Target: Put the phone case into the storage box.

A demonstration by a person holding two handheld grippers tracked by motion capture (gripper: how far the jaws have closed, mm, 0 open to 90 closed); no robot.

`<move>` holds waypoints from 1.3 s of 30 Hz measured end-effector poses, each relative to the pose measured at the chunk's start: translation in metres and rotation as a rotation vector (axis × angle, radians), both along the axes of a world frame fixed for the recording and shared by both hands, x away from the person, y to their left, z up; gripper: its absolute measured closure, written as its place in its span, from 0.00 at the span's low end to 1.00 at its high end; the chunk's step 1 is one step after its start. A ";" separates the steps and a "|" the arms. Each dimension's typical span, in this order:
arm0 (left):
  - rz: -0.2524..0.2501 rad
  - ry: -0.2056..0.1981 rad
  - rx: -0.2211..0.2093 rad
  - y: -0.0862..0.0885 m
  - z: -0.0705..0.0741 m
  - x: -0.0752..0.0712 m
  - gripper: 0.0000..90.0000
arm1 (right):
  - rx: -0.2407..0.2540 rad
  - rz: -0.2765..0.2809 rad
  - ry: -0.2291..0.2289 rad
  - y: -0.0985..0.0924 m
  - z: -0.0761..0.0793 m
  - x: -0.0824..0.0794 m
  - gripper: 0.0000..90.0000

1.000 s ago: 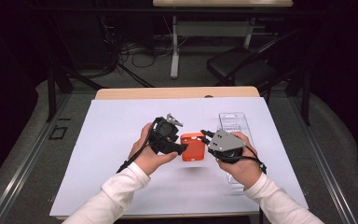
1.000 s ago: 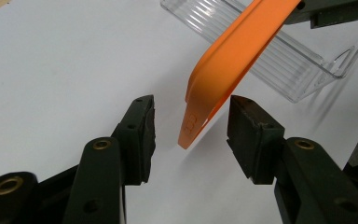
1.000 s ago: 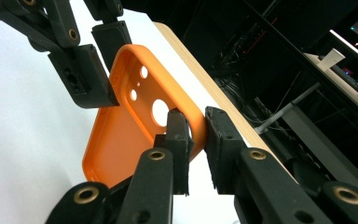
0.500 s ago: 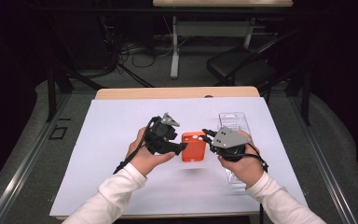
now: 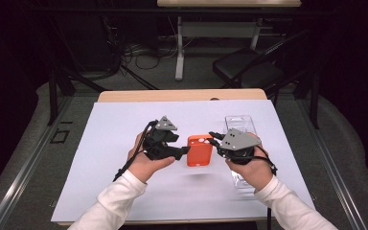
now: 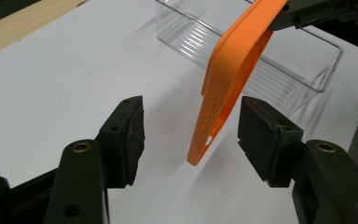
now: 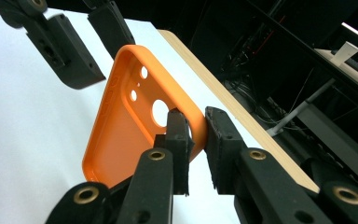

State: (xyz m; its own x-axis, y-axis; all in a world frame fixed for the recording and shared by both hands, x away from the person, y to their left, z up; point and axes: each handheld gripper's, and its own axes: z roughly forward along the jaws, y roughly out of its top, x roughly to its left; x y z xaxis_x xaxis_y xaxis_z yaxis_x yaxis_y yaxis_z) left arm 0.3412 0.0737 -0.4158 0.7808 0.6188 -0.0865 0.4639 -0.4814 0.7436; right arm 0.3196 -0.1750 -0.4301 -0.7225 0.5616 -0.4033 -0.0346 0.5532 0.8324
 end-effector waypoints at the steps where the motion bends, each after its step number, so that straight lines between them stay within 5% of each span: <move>1: 0.000 -0.002 -0.001 0.001 0.001 0.000 0.44 | 0.002 0.001 0.002 0.000 0.000 0.000 0.89; 8: 0.056 -0.035 -0.045 0.009 0.001 0.001 0.31 | 0.000 0.007 0.001 -0.001 0.001 0.001 0.89; 16: 0.035 -0.026 -0.047 0.007 -0.003 0.000 0.20 | 0.010 0.007 0.004 -0.002 0.004 0.005 0.89; 39: 0.027 -0.003 -0.073 0.007 -0.015 -0.005 0.17 | -0.005 0.016 -0.002 -0.005 0.014 0.013 0.89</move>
